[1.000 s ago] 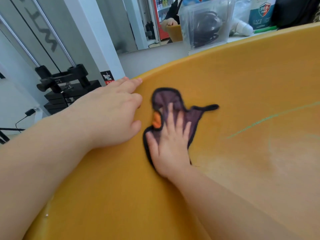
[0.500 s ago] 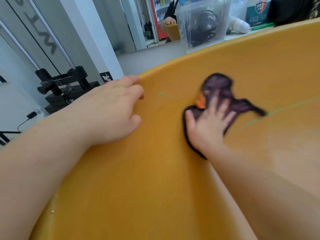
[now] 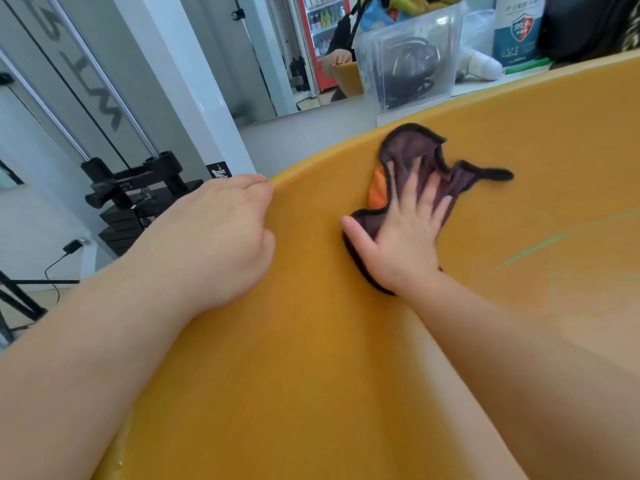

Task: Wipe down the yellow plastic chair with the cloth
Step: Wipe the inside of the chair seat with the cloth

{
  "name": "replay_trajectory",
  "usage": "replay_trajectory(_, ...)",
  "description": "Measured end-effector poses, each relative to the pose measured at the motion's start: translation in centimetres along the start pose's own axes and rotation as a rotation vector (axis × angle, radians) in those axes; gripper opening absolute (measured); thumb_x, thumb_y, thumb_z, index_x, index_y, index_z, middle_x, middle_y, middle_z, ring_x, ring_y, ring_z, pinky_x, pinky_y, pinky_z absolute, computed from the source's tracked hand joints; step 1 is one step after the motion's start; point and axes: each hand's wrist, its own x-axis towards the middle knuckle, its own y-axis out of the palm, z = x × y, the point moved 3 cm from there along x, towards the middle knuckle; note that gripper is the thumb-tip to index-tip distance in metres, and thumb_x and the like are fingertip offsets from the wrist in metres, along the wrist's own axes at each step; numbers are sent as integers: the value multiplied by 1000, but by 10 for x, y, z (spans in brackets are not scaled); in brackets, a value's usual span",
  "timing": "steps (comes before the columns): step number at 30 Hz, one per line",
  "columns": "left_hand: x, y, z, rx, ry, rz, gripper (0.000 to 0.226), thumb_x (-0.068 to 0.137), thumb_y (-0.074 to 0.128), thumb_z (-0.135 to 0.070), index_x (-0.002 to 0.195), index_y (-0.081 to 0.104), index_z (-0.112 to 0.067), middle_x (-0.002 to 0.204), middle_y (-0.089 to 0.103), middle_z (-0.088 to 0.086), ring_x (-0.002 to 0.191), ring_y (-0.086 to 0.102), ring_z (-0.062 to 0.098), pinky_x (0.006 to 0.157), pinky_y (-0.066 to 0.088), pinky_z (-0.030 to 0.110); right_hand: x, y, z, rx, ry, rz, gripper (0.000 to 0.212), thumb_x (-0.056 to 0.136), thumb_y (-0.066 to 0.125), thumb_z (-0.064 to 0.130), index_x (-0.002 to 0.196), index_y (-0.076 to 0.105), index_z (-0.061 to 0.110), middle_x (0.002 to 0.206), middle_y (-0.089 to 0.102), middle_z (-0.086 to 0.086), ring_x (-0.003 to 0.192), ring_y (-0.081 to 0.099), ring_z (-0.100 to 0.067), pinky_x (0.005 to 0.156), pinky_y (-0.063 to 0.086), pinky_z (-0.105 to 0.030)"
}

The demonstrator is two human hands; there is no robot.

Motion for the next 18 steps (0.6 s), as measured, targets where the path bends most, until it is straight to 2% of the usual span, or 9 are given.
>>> replay_trajectory(1,1,-1,3,-21,-33,-37,62,82,23,-36,130,56,-14,141,54,5,131,47,27,109,40,43,-7,1,23,53,-67,14,98,87,26,83,163,1,27,171,-8,-8,154,-11,-43,120,-7,-67)
replay_trajectory(3,2,-4,7,-29,-102,-122,60,78,19,-42,105,65,-15,113,65,8,111,56,33,92,49,48,-39,8,65,125,-432,82,95,86,29,79,163,12,25,171,2,-8,155,-2,-45,119,-1,-70)
replay_trajectory(4,2,-5,7,-26,-120,-147,59,77,18,-43,97,66,-17,106,66,8,106,58,34,87,50,48,-59,10,77,148,-593,137,93,87,30,78,162,16,25,171,5,-6,155,1,-45,120,-1,-68)
replay_trajectory(6,2,-6,6,-43,-145,-157,61,77,19,-43,97,68,-15,107,67,9,106,58,33,87,50,47,-71,9,77,138,-729,193,87,90,27,77,162,17,28,171,11,-4,155,7,-44,122,-2,-66)
replay_trajectory(8,2,-7,4,-67,-152,-135,68,76,16,-44,103,69,-11,111,67,9,109,57,32,90,49,47,-45,3,59,38,-645,150,82,93,14,78,161,18,32,169,18,-6,154,8,-45,119,-1,-71)
replay_trajectory(10,2,-7,3,-89,-148,-128,70,76,14,-44,104,69,-11,109,67,7,106,58,30,89,50,48,-2,-10,37,6,-327,79,80,93,6,76,162,13,36,169,16,-9,154,1,-45,116,-4,-74)
replay_trajectory(13,2,-6,7,-247,-167,-165,64,78,19,-41,105,70,-15,109,68,5,105,58,28,90,50,46,49,-29,22,192,141,1,77,90,2,72,161,1,42,171,-6,-8,154,-14,-39,117,-9,-70)
replay_trajectory(15,1,-7,13,-542,-266,-217,63,81,23,-42,125,64,-25,117,67,-2,110,58,23,93,48,42,46,-25,47,221,130,17,77,90,0,69,161,1,41,170,-15,-4,154,-19,-38,118,-7,-69)
replay_trajectory(18,-1,-9,24,-978,-426,-312,55,80,26,-46,128,53,-45,111,68,-11,98,64,17,83,49,34,-20,-8,103,298,-257,143,75,95,11,65,162,-2,33,170,-16,0,155,-20,-34,120,-6,-64)
